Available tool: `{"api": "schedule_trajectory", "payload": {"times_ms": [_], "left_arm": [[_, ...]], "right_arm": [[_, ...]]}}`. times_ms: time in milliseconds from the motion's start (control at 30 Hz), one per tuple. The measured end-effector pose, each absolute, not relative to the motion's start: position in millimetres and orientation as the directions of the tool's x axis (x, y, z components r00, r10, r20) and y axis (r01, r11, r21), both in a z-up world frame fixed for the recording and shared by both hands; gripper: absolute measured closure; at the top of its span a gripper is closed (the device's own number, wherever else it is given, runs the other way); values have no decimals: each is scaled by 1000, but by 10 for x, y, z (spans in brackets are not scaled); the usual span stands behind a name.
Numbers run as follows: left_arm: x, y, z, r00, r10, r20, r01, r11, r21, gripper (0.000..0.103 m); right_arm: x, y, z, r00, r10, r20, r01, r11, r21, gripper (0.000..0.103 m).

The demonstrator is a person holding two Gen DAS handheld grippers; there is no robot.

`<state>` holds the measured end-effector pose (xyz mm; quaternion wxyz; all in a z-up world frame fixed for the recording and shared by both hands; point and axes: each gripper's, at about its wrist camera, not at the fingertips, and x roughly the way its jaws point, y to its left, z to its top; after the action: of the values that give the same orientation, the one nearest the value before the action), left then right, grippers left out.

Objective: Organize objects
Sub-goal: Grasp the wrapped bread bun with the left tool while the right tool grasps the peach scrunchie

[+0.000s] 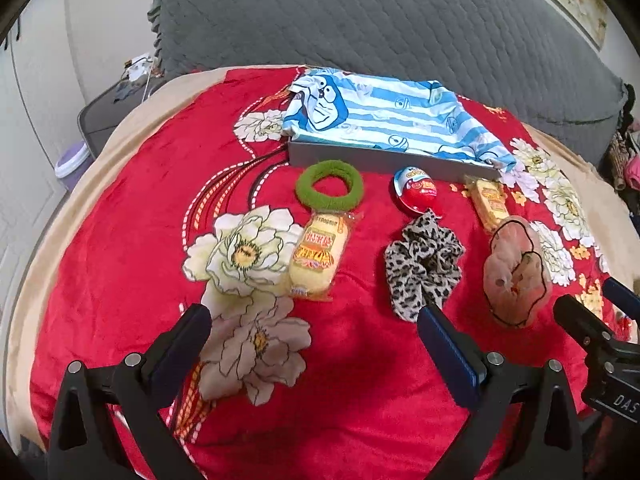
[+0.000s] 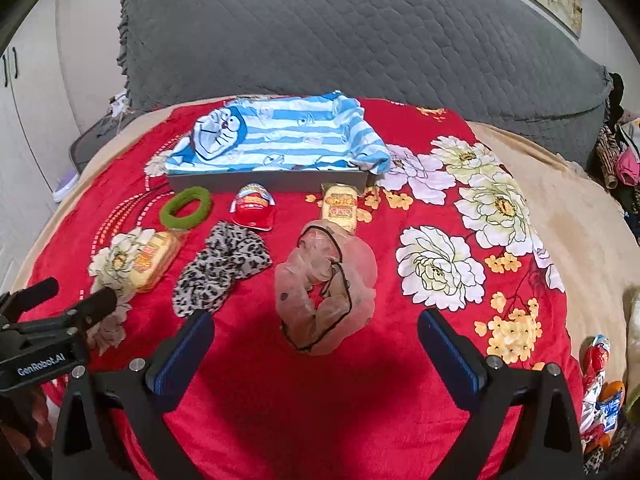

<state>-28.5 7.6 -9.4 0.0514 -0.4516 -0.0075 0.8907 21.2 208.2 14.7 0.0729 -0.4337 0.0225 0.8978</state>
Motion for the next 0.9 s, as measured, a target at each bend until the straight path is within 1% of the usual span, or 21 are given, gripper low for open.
{"api": "schedule_trajectory", "payload": {"times_ms": [600, 900], "left_arm": [[-791, 75, -513, -532, 102, -841, -76, -994, -72, 0], [-987, 69, -611, -526, 105, -844, -82, -994, -72, 0]], "right_arm": [[-151, 2223, -192, -548, 126, -827, -190, -981, -23, 1], [-286, 2274, -341, -516, 145, -844, -210, -977, -39, 1]]}}
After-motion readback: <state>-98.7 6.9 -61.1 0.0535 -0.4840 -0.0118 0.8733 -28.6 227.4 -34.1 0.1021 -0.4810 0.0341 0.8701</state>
